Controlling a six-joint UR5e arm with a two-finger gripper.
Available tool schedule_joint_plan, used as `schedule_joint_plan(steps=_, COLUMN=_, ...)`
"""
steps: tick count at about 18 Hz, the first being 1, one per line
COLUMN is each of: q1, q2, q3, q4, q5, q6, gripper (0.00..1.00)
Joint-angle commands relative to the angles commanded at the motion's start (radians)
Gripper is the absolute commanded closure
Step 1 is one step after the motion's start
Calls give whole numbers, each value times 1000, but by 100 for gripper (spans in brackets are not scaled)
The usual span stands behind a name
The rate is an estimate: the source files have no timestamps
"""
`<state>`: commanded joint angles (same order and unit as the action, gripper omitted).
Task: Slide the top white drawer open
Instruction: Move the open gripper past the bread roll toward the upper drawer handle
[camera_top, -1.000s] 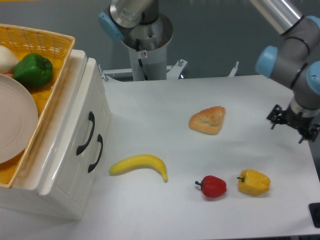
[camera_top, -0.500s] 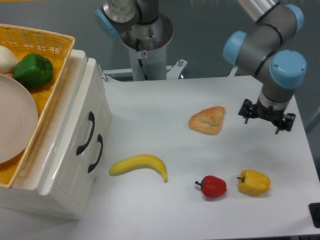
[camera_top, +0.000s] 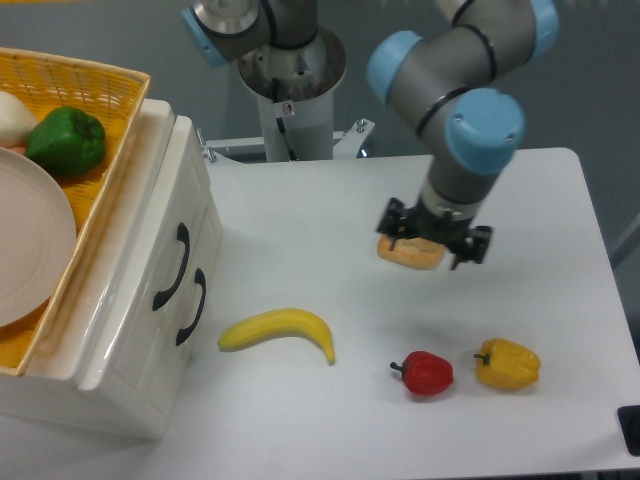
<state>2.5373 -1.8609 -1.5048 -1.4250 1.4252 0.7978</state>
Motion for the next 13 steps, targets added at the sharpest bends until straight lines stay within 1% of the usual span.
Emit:
schedule_joint_plan(steps=3, q1=-34, q2=14, q3=0, q4=-18, q5=-45, q6=-51, gripper=0)
schedule_joint_plan(steps=4, q1=-49, q2=28, q3=0, q4=-28, q5=-55, q6=-69, gripper=0)
schedule_joint_plan(steps=6, q1=-87, q2=32, q3=0, q4=-38, q5=-68, q6=-113, gripper=0)
schedule_joint_plan(steps=10, q1=-144, q2=29, q3=-2, q4=-40, q5=-77, q6=-212, gripper=0)
schedule_joint_plan(steps=12, q1=-160, q2=28, q3=0, q4=-37, q5=-98, q6=-265, gripper=0)
schedule_joint_plan(steps=13, q1=-166, q2=29, q3=0, q4=-35, q5=-114, q6=-272, gripper=0)
